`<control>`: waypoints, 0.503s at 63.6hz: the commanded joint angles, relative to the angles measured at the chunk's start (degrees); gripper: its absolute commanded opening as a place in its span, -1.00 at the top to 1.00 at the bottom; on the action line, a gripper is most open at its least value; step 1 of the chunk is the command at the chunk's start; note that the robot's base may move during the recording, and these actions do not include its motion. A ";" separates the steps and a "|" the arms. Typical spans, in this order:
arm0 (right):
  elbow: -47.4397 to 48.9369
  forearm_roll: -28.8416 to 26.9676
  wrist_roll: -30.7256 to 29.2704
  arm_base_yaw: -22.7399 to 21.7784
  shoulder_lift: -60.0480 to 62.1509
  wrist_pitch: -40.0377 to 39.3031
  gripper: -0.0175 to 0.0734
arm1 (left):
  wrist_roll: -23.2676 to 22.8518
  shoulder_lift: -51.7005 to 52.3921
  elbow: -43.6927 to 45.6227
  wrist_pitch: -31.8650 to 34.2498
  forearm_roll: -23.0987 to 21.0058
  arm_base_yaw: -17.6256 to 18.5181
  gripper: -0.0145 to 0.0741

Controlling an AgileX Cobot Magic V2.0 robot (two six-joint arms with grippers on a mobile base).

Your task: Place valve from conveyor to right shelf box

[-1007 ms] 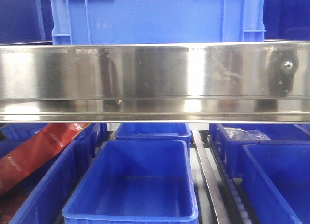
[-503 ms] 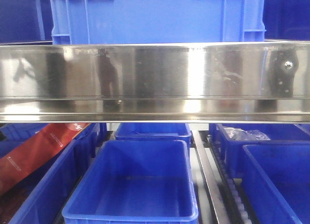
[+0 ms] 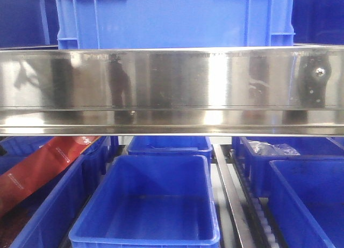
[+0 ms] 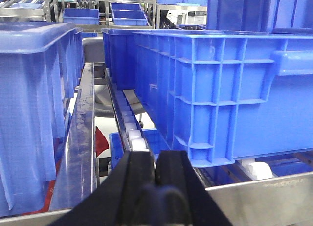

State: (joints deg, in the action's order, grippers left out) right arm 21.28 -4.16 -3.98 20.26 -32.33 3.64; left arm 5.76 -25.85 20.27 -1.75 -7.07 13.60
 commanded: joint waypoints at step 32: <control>-0.12 0.51 0.04 -0.26 0.31 -1.20 0.96 | -0.36 21.11 -11.04 -2.86 4.36 -15.31 0.92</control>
State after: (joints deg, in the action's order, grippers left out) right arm 21.28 -4.16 -3.98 20.26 -32.33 3.64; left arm 5.67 -8.78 12.70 -4.45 -3.05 0.37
